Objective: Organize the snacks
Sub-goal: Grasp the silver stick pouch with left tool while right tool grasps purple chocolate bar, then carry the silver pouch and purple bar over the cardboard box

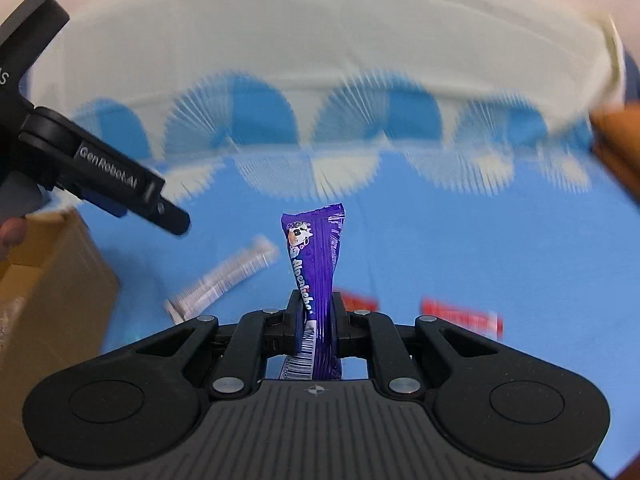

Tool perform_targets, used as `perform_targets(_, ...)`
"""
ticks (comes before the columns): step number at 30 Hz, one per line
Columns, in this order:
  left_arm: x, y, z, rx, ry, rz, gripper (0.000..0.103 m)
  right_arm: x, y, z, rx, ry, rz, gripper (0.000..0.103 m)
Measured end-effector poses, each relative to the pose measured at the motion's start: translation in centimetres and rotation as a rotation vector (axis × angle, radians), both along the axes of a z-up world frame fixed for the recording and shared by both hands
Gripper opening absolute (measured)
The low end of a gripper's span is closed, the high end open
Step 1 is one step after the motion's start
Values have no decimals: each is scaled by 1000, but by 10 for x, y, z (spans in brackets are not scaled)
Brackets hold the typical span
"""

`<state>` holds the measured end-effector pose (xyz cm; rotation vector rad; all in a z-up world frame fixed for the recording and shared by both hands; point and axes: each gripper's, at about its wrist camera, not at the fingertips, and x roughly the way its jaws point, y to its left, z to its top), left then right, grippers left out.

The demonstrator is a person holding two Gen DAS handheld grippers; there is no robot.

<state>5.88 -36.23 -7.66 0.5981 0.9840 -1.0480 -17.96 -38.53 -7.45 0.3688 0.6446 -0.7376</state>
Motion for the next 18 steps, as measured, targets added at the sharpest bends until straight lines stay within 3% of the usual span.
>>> perform_targets(5, 15, -41, -66, 127, 21, 3, 86, -10, -20, -57, 143, 64, -79, 14)
perform_targets(8, 37, -61, -112, 208, 24, 71, 83, -13, -36, -87, 212, 81, -131, 14)
perform_targets(9, 45, -64, -125, 220, 55, 103, 88, -13, -41, -95, 228, 88, -146, 14)
perform_targets(10, 47, -65, -123, 185, 59, 129, 87, -14, -45, -102, 243, 94, -161, 14)
perform_targets(11, 46, -67, -120, 183, 34, 139, 75, -15, -49, -107, 258, 86, -171, 14)
perform_targets(12, 45, -67, -116, 183, 27, 129, 46, -16, -49, -108, 251, 61, -174, 14)
perform_targets(14, 45, -62, -106, 160, 73, 147, 25, -14, -51, -109, 239, 52, -175, 14)
perform_targets(16, 45, -52, -101, 149, 136, 193, 21, -11, -49, -108, 236, 51, -189, 14)
perform_targets(18, 35, -39, -91, 140, 97, 196, 20, -13, -46, -103, 256, 38, -203, 14)
